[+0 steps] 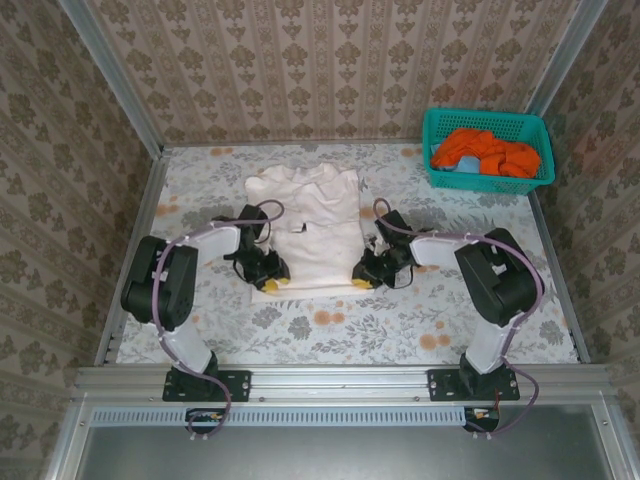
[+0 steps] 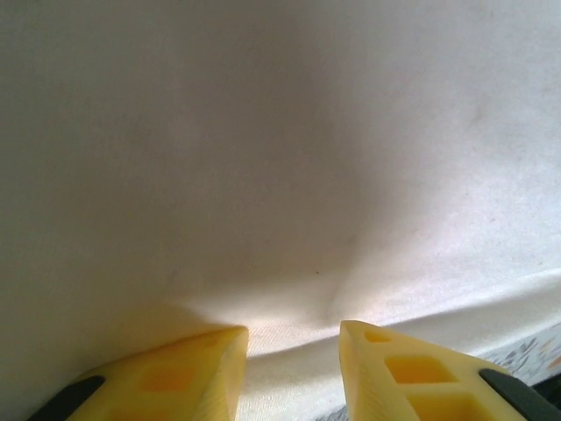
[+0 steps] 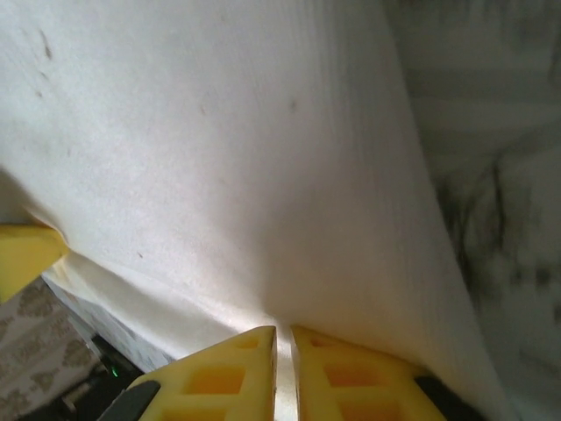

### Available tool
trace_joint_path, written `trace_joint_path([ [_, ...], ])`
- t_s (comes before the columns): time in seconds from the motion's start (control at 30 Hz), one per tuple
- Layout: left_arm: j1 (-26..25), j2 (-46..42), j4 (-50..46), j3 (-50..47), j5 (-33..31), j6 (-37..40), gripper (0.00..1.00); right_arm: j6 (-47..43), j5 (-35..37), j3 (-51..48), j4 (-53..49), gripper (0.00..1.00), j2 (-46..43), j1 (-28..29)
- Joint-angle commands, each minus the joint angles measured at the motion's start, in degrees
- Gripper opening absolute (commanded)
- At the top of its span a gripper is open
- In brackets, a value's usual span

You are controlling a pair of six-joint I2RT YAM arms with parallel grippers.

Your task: Fold and stack the t-shirts

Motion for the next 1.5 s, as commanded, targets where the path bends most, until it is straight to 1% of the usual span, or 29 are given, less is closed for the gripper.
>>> trace_joint_path([
  [0.0, 0.02, -3.37, -9.08, -6.8, -4.98, -1.31, 0.38, -1.5, 1.91, -6.54, -6.44, 0.17, -1.88, 0.34],
  [0.07, 0.07, -6.03, -10.17, -8.53, -4.77, -2.42, 0.39, -1.15, 1.33, -7.75, -6.66, 0.19, -3.83, 1.1],
  [0.13, 0.18, -7.97, -11.69, -8.07, -5.31, -2.62, 0.4, -0.61, 0.57, -7.75, -7.2, 0.23, -5.39, 2.08],
  [0.17, 0.44, -8.75, -12.72, -7.22, -5.58, -2.59, 0.42, -0.08, 0.3, -7.43, -7.31, 0.27, -6.45, 2.51],
  [0.27, 1.98, -10.68, -15.29, -2.62, -4.87, -2.57, 0.47, 2.15, -0.21, -5.89, -6.76, 0.35, -10.49, 2.85],
  [0.37, 4.09, -11.41, -16.23, 3.21, -5.11, -1.58, 0.49, 3.25, 0.47, -3.19, -4.51, 0.4, -14.32, 2.52],
  [0.47, 5.06, -9.08, -14.7, 8.81, -3.85, 0.42, 0.48, 2.3, 2.25, 0.99, -1.91, 0.4, -14.49, 1.67],
  [0.53, 4.86, -5.88, -12.83, 12.43, -0.32, 1.3, 0.43, 2.87, 3.52, 3.27, 0.73, 0.36, -12.23, 0.79],
  [0.6, 4.24, -2.06, -11.17, 15.71, 1.83, 2.15, 0.37, 3.53, 4.34, 7.01, 1.12, 0.26, -7.86, -0.25],
  [0.63, 3.96, -0.54, -10.95, 16.84, 1.82, 2.57, 0.35, 3.72, 5.04, 8.64, 0.66, 0.24, -5.71, -0.46],
  [0.73, 4.2, 4.05, -8.76, 18.79, 1.92, 3.5, 0.33, 4.07, 5.61, 13.63, 2.08, 0.19, 0.71, -0.58],
  [0.8, 5.21, 6.94, -7.77, 18.95, 1.65, 4.35, 0.31, 3.97, 5.45, 17.55, 0.47, 0.17, 5.45, -0.95],
  [0.97, 8.92, 10.69, -5.05, 17.61, -1.0, 5.98, 0.3, 2.91, 7.26, 21.94, -2.2, 0.16, 13.1, -3.2],
  [1.1, 11.65, 13.36, -3.1, 15.18, -2.42, 5.94, 0.3, 2.37, 7.05, 21.37, -3.5, 0.15, 16.34, -5.54],
  [1.2, 12.65, 14.1, -2.07, 13.31, -3.7, 5.13, 0.3, 1.52, 7.36, 20.11, -3.8, 0.15, 16.25, -6.13],
  [1.33, 13.65, 13.22, -2.03, 11.99, -5.03, 4.29, 0.3, 1.8, 7.57, 18.81, -2.95, 0.18, 14.71, -6.26],
  [1.4, 14.11, 12.59, -2.24, 12.13, -5.12, 4.1, 0.31, 2.75, 6.52, 18.76, -1.82, 0.21, 14.28, -6.29],
  [1.47, 14.45, 11.82, -2.81, 12.81, -5.14, 4.05, 0.34, 3.07, 5.83, 19.29, -1.71, 0.25, 13.89, -6.24],
])
